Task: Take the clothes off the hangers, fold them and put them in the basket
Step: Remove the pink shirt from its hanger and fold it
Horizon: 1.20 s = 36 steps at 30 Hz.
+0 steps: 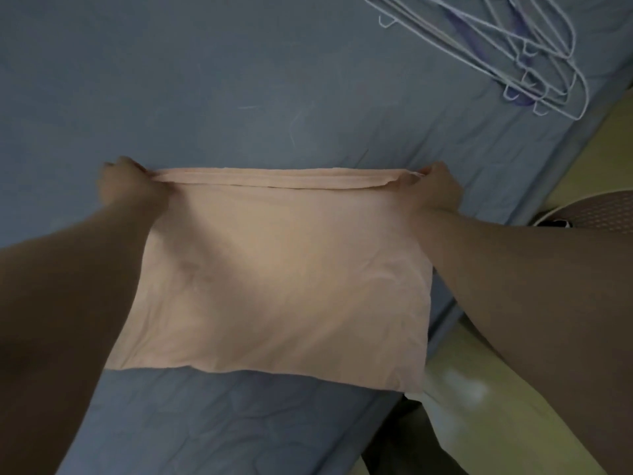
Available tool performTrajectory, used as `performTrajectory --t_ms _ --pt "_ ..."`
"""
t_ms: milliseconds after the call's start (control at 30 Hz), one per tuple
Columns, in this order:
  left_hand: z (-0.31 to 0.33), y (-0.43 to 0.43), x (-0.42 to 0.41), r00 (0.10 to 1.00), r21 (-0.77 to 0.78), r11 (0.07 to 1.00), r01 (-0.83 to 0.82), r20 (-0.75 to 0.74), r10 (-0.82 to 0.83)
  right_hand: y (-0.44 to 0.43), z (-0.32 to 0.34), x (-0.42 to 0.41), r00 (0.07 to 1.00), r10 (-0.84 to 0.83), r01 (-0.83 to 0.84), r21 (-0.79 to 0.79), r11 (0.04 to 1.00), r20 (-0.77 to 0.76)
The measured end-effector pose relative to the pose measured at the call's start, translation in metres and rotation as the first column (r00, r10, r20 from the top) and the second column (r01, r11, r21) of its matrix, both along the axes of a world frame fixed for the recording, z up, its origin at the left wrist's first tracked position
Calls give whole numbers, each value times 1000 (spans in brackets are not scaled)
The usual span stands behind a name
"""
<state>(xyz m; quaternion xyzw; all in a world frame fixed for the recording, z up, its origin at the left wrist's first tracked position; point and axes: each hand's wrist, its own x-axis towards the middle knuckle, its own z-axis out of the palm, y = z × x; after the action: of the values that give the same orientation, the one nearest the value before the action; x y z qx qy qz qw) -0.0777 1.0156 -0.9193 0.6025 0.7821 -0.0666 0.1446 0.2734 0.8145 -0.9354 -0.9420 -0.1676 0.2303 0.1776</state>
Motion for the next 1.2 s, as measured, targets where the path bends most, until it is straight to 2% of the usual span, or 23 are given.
performTrajectory --t_ms 67,133,200,267,333,367,400,433,467,533,567,633,733,800,867,933,1033,1100,1200 --pt "2 -2 13 982 -50 995 90 -160 -97 7 -6 0 993 117 -110 -160 981 33" --pt "7 -5 26 910 -49 955 291 -294 -292 10 -5 -5 947 286 -231 -310 922 144" --pt "7 -3 34 818 -74 854 515 -255 -515 16 -1 -10 876 438 -363 -321 875 201" --pt "4 -1 40 761 -151 777 612 -156 -630 20 1 -15 795 588 -555 -216 804 146" --pt "2 1 47 748 -226 746 627 -93 -657 23 1 -20 610 787 -764 -195 615 96" --pt "1 1 51 755 -239 747 620 -77 -651 25 0 -21 511 855 -827 -222 516 85" --pt "1 2 54 768 -236 759 607 -72 -637 27 -1 -21 456 885 -852 -242 464 93" --pt "1 3 57 786 -235 776 585 -71 -614 31 -4 -22 461 879 -845 -243 477 120" --pt "1 5 60 808 -235 797 557 -69 -585 38 -6 -22 521 840 -810 -222 542 149" --pt "-1 8 65 846 -233 831 505 -57 -530 52 -9 -22 709 692 -671 -171 721 137" --pt "-3 9 66 859 -226 843 488 -47 -510 57 -10 -21 774 625 -607 -159 779 106" --pt "-4 11 66 872 -230 851 472 -16 -488 60 -9 -19 811 585 -578 -131 805 15" --pt "3 10 64 868 -378 803 460 0 -497 51 -7 -12 656 747 -754 -130 643 -112" --pt "4 7 64 831 -484 732 480 -17 -557 50 -4 -8 583 772 -811 -129 570 -255" --pt "2 5 66 768 -553 647 525 -19 -641 56 0 -8 512 771 -858 -182 480 -380" --pt "2 2 71 699 -603 575 553 -41 -714 61 4 -10 416 780 -908 -262 328 -467" --pt "2 2 71 540 -700 469 538 -141 -830 64 0 -9 368 706 -920 -349 180 -606" --pt "4 2 64 470 -715 476 512 -230 -852 61 -2 -5 342 698 -913 -398 89 -629" --pt "10 4 51 404 -712 498 496 -318 -857 52 5 2 311 773 -908 -412 70 -553"
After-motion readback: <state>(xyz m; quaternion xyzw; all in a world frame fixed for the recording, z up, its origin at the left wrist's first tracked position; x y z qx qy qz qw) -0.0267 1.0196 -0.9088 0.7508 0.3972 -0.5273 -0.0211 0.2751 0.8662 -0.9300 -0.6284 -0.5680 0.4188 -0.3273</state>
